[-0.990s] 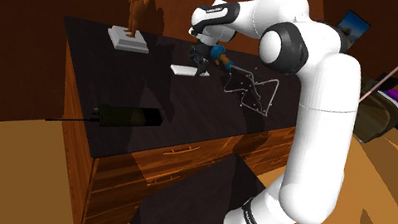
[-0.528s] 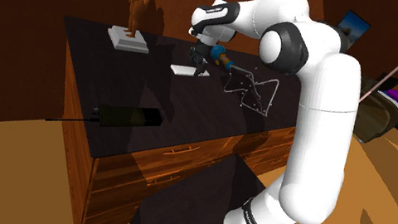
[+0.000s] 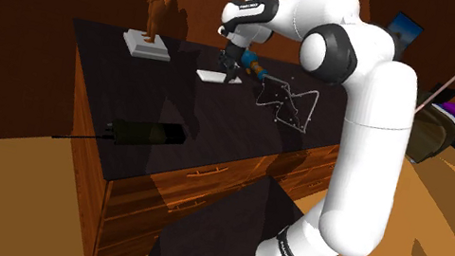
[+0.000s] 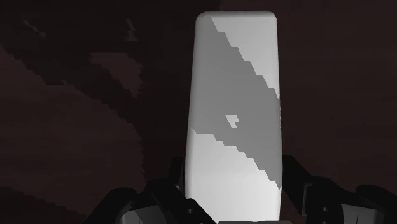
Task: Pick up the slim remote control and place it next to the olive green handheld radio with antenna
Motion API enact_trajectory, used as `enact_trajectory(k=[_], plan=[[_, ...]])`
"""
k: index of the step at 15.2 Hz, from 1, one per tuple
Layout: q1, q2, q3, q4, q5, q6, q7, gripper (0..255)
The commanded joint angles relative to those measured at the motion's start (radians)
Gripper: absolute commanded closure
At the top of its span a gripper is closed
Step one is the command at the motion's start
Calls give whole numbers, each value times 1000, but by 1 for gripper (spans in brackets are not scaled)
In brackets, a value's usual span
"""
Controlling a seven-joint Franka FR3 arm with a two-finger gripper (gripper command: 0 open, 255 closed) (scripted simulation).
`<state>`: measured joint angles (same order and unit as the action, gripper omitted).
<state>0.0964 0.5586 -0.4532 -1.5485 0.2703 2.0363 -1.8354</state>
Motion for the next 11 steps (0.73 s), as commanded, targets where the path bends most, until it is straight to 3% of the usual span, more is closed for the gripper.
enact_trajectory(k=[1, 11], plan=[[1, -7, -3, 15, -5, -22, 4, 255], [1, -48, -16, 91, -28, -134, 20, 255]])
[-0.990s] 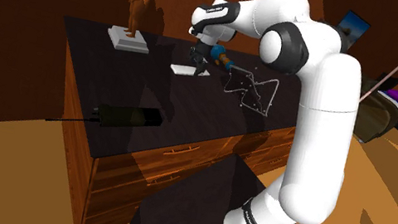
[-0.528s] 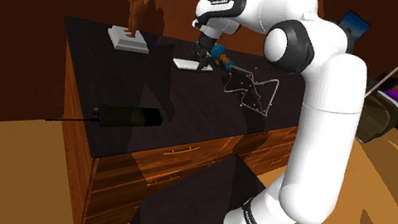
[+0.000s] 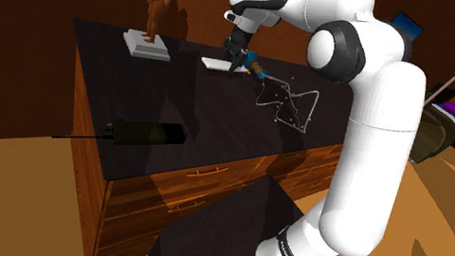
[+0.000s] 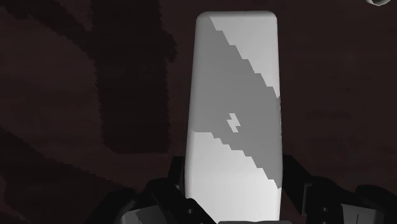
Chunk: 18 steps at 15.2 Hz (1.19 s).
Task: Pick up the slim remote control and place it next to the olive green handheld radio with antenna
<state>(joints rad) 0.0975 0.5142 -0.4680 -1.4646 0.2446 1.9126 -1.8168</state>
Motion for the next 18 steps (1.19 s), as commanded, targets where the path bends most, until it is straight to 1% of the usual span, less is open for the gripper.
enact_trajectory(k=[1, 3, 6, 10, 14, 18], plan=[[0, -6, -2, 16, -4, -22, 3, 255], [-1, -10, -3, 28, -6, -37, 5, 255], [74, -123, -11, -137, -48, 24, 54, 255], [161, -262, -10, -321, -110, 87, 139, 255], [230, -389, 7, -477, -173, 132, 239, 255], [283, -506, 40, -609, -231, 162, 348, 255]])
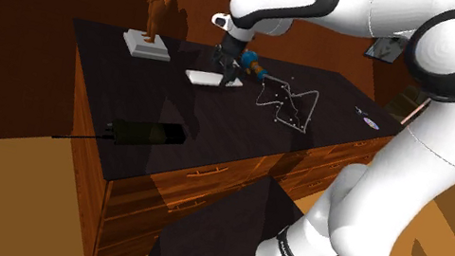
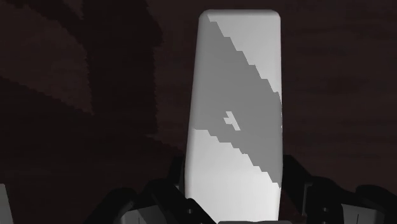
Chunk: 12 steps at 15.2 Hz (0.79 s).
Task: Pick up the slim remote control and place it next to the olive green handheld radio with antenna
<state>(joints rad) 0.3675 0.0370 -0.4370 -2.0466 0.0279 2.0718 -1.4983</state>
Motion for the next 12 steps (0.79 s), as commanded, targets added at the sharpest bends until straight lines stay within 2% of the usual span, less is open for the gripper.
enact_trajectory(k=[1, 10, 12], plan=[[24, -55, 19, -57, -27, 8, 57, 255], [111, -270, 155, -286, -91, 31, 320, 255], [110, -258, 154, -303, -89, 59, 317, 255]])
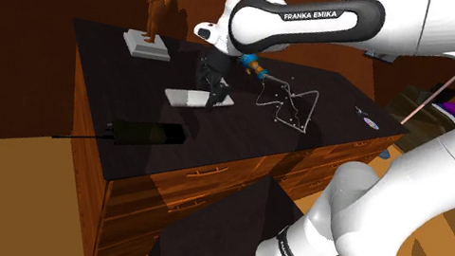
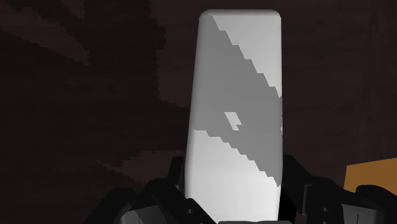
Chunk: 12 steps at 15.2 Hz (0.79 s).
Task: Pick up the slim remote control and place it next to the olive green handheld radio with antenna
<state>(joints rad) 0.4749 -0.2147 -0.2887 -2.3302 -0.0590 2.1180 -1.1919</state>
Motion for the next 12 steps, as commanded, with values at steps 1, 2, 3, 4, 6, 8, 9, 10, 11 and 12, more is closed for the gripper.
enact_trajectory(k=[1, 2, 3, 4, 6, 8, 9, 10, 11, 12], plan=[[3, 0, 4, -27, 0, 27, 10, 255], [3, 6, 3, -35, 1, 42, 8, 255], [3, 13, 2, -43, 2, 56, 7, 255], [3, 20, 1, -50, 4, 70, 5, 255], [4, 35, -1, -65, 7, 99, 2, 255], [4, 51, -3, -78, 12, 128, -1, 255], [5, 59, -4, -85, 14, 142, -3, 255], [5, 67, -5, -91, 16, 157, -5, 255], [5, 76, -6, -97, 19, 171, -8, 255], [6, 85, -7, -102, 22, 186, -10, 255]])
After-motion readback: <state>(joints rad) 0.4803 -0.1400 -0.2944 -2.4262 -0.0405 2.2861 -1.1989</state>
